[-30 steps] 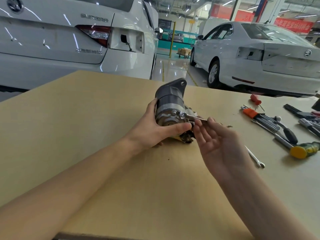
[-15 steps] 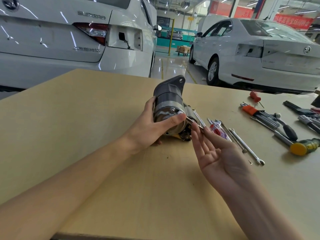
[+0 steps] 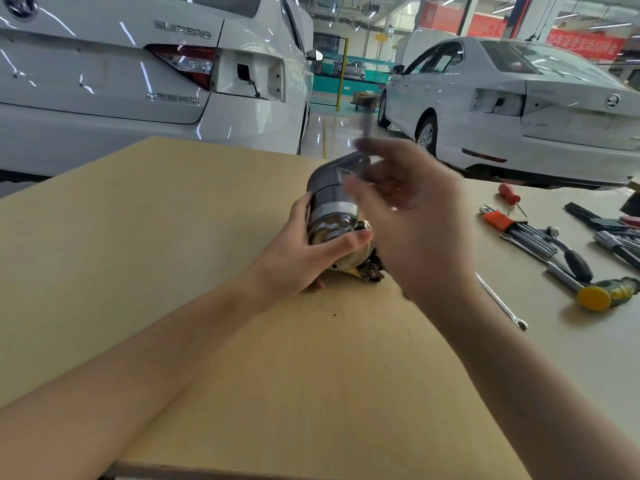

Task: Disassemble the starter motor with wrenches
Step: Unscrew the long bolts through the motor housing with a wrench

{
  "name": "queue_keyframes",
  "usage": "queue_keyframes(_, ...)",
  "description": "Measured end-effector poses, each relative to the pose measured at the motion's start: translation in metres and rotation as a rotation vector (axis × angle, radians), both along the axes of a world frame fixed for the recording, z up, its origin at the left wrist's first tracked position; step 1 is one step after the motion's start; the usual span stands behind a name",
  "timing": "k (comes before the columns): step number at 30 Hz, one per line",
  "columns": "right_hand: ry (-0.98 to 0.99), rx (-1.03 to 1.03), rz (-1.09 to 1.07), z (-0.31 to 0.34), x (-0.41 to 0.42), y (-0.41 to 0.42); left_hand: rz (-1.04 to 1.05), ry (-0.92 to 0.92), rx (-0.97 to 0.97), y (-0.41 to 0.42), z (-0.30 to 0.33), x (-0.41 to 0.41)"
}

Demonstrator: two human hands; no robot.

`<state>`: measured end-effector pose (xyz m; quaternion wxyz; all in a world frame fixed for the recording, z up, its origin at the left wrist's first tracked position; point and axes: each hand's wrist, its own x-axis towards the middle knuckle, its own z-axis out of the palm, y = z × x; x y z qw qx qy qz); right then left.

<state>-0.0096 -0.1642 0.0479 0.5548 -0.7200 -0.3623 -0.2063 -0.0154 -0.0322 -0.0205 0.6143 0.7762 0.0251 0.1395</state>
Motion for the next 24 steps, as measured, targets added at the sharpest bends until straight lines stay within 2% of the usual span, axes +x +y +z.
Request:
queue_keyframes(2, -0.33, -0.488, -0.022, 0.002, 0.001, 0.013, -0.023, 0.008, 0.119, 0.005, -0.006, 0.001)
queue_keyframes(4, -0.618, -0.959, -0.04, 0.0, 0.003, 0.02, -0.037, 0.076, 0.135, 0.018, -0.021, -0.002)
queue_keyframes(5, -0.69, -1.051, -0.017, 0.0, 0.004, 0.02, -0.035, 0.109, 0.095, 0.021, -0.026, -0.003)
queue_keyframes(6, -0.713, -1.023, 0.039, 0.0, 0.003, 0.018, -0.037, 0.117, 0.078, 0.02, -0.026, -0.006)
queue_keyframes(7, -0.675, -0.858, 0.114, -0.001, 0.001, 0.014, -0.02, 0.104, 0.04, 0.018, -0.024, -0.006)
queue_keyframes(8, -0.555, -0.602, 0.183, -0.003, -0.001, 0.009, -0.017, 0.061, 0.095, 0.014, -0.019, -0.004)
queue_keyframes(9, -0.386, -0.305, 0.238, -0.005, -0.002, 0.001, -0.037, 0.024, 0.156, 0.009, -0.015, -0.001)
queue_keyframes(11, -0.028, 0.188, 0.298, -0.011, -0.002, -0.013, -0.028, 0.019, 0.067, 0.005, -0.006, 0.001)
queue_keyframes(14, 0.543, 0.604, 0.263, -0.031, 0.004, -0.027, -0.025, 0.03, 0.022, 0.003, 0.0, -0.002)
queue_keyframes(16, 0.876, 0.78, 0.287, -0.04, 0.009, -0.031, -0.016, 0.031, 0.013, 0.0, 0.004, -0.003)
queue_keyframes(18, 1.053, 0.862, 0.316, -0.045, 0.01, -0.031, -0.003, 0.033, -0.009, -0.001, 0.005, -0.003)
queue_keyframes(24, 1.087, 0.87, 0.364, -0.048, 0.008, -0.03, 0.002, 0.041, -0.02, -0.003, 0.008, -0.007)
